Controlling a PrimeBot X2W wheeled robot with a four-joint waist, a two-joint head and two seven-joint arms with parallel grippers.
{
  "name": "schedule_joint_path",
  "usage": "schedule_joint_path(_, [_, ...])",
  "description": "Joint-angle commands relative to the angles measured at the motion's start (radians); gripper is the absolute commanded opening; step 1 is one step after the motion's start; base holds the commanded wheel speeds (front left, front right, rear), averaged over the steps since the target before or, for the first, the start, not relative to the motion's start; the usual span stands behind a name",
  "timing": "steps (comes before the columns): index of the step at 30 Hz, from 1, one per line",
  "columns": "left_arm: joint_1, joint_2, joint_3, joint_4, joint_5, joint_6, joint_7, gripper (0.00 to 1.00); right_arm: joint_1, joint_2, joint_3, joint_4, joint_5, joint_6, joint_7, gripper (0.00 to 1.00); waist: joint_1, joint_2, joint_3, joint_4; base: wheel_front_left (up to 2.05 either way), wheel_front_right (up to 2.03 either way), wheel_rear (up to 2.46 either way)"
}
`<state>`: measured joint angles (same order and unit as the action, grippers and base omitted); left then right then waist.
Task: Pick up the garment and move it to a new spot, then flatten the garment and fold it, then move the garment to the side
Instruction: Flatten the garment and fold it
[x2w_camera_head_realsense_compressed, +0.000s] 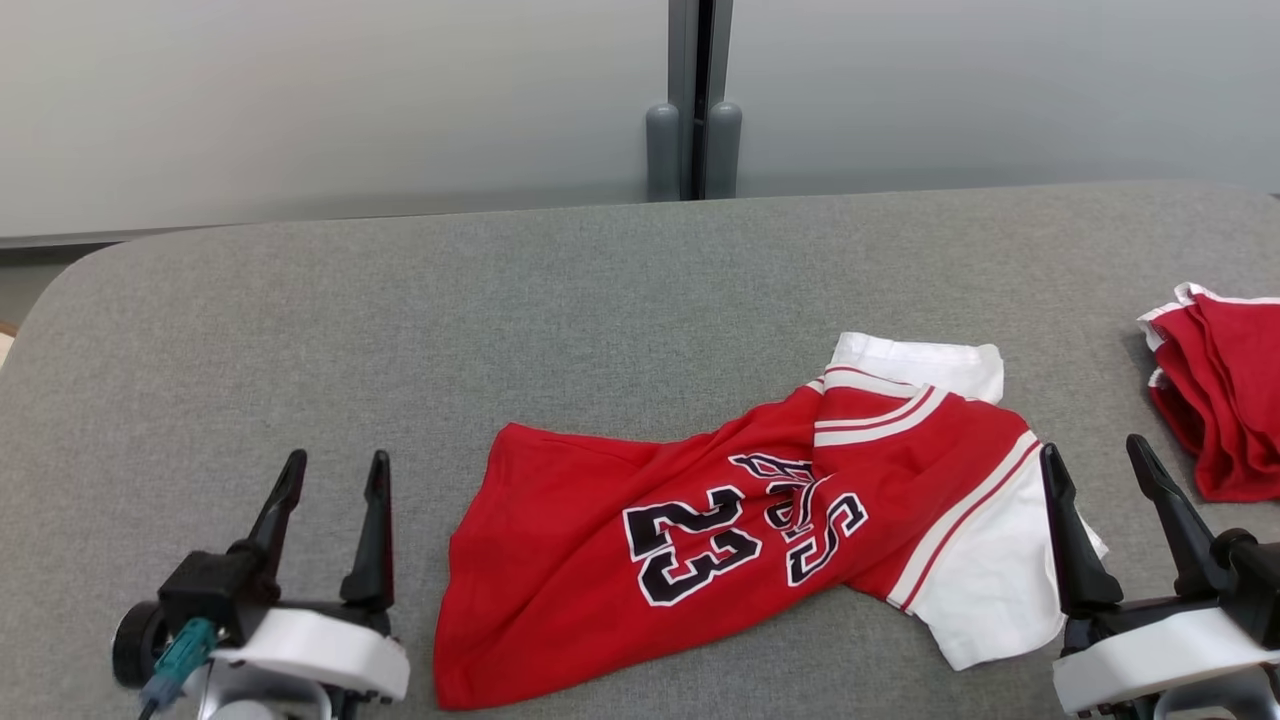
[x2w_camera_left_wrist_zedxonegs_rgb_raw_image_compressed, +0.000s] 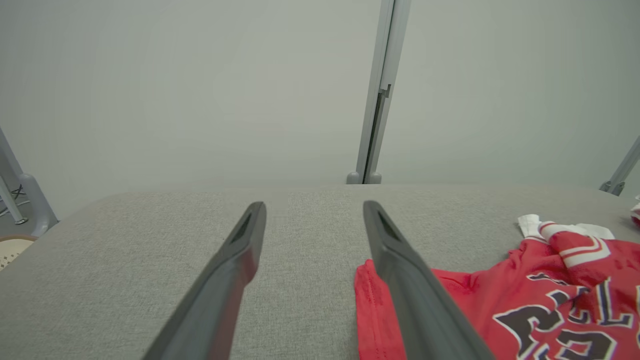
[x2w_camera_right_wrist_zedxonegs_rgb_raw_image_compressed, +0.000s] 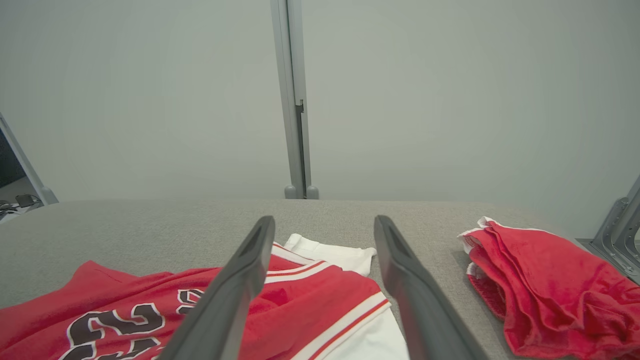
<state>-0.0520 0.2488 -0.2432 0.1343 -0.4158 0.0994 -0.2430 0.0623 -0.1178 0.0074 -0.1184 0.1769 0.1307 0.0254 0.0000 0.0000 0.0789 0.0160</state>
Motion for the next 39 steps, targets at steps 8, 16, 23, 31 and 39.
schedule_joint_path(8, [-0.214, -0.053, -0.092, 0.106, -0.009, -0.072, 0.096, 1.00, -0.042, -0.001, 0.019, -0.011, 0.006, 0.000, -0.007, 1.00, 0.0000, 0.0000, 0.087, -0.003, 0.00, 0.00, 0.00])
schedule_joint_path(16, [-0.400, -0.104, -0.142, 0.434, -0.053, -0.148, 0.227, 1.00, -0.085, 0.004, 0.038, 0.021, 0.018, 0.000, -0.028, 1.00, 0.0000, 0.0000, 0.169, -0.046, 0.00, 0.00, 0.00])
schedule_joint_path(23, [-0.477, -0.116, -0.143, 0.590, -0.078, -0.172, 0.254, 0.00, -0.101, -0.001, 0.012, 0.039, 0.024, 0.000, -0.039, 1.00, 0.0000, 0.0000, 0.191, -0.049, 0.00, 0.00, 0.00])
schedule_joint_path(31, [-0.525, -0.121, -0.149, 0.641, -0.083, -0.187, 0.196, 0.00, -0.164, -0.036, -0.039, 0.096, 0.075, 0.000, -0.039, 1.00, 0.0000, 0.0000, 0.208, -0.043, 0.00, 0.00, 0.00])
schedule_joint_path(39, [-0.598, -0.140, -0.162, 0.639, -0.078, -0.196, 0.154, 0.00, -0.368, -0.147, -0.044, 0.257, 0.156, 0.000, -0.013, 1.00, 0.0000, 0.0000, 0.310, 0.000, 0.00, 0.00, 0.00])
